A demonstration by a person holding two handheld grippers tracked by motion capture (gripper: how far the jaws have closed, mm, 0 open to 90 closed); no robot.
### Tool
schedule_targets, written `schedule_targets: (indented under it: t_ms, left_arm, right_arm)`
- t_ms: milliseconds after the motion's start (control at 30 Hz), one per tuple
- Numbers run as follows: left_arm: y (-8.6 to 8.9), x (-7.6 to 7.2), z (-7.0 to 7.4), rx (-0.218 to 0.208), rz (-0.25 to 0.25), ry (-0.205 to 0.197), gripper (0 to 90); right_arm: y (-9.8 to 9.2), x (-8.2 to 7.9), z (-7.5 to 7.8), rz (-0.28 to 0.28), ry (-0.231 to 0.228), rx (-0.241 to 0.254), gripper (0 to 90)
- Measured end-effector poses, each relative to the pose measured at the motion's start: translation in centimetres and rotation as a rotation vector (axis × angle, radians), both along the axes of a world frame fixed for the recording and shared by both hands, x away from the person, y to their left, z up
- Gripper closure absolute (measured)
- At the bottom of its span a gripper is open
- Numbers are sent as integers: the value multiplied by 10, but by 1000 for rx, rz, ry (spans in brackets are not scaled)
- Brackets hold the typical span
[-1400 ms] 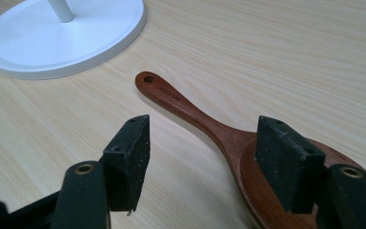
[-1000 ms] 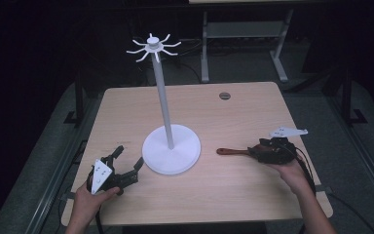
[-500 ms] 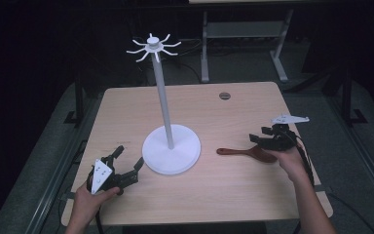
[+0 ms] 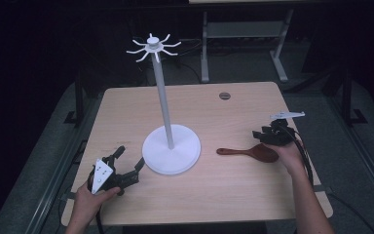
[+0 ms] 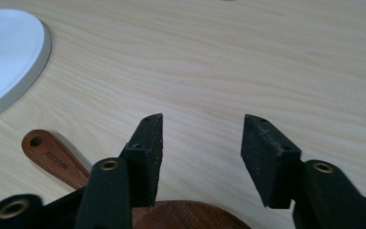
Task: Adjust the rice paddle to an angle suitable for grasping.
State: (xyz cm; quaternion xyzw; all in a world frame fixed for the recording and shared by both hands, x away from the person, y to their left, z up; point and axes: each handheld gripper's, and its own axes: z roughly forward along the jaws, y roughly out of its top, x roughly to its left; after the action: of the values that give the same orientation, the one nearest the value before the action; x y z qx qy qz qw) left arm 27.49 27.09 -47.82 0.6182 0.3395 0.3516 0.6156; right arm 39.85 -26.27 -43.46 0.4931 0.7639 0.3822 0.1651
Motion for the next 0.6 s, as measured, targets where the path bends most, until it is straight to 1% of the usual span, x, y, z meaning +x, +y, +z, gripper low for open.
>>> schedule_targets:
  t_ms: [33, 133, 167, 200, 233, 267, 300, 333, 367, 400, 467, 533, 600]
  left_arm:
    - [0, 0, 0, -1, 0, -2, 136]
    - [0, 0, 0, -2, 0, 1, 136]
    - [0, 0, 0, -2, 0, 1, 136]
    - [0, 0, 0, -4, 0, 2, 136]
    - [0, 0, 0, -4, 0, 2, 136]
    - [0, 0, 0, -4, 0, 2, 136]
    - [0, 0, 0, -4, 0, 2, 136]
    - [0, 0, 0, -1, 0, 1, 136]
    - [0, 0, 0, -1, 0, 1, 136]
    - [0, 0, 0, -1, -1, -1, 136]
    - [0, 0, 0, -1, 0, -2, 136]
    - [0, 0, 0, -1, 1, -3, 136]
    - [0, 0, 0, -1, 0, -3, 136]
  right_arm:
    - [0, 1, -2, 6, 22, 0, 558]
    - [-1, 2, -4, 4, 31, -5, 661]
    - [-1, 2, -4, 4, 31, -5, 661]
    - [-2, 2, -5, -10, 36, -15, 776]
    - [-2, 2, -5, -10, 36, -15, 776]
    - [-2, 3, -6, -22, 43, -28, 895]
    - [-2, 3, -6, -22, 43, -28, 895]
    - [-4, 3, -8, -29, 55, -41, 900]
    - [-4, 3, -8, -29, 55, -41, 900]
    - [-4, 4, -11, -35, 62, -52, 900]
    - [-5, 4, -12, -43, 71, -56, 900]
    - [-5, 5, -14, -45, 84, -67, 900]
    - [-6, 5, -15, -44, 88, -69, 900]
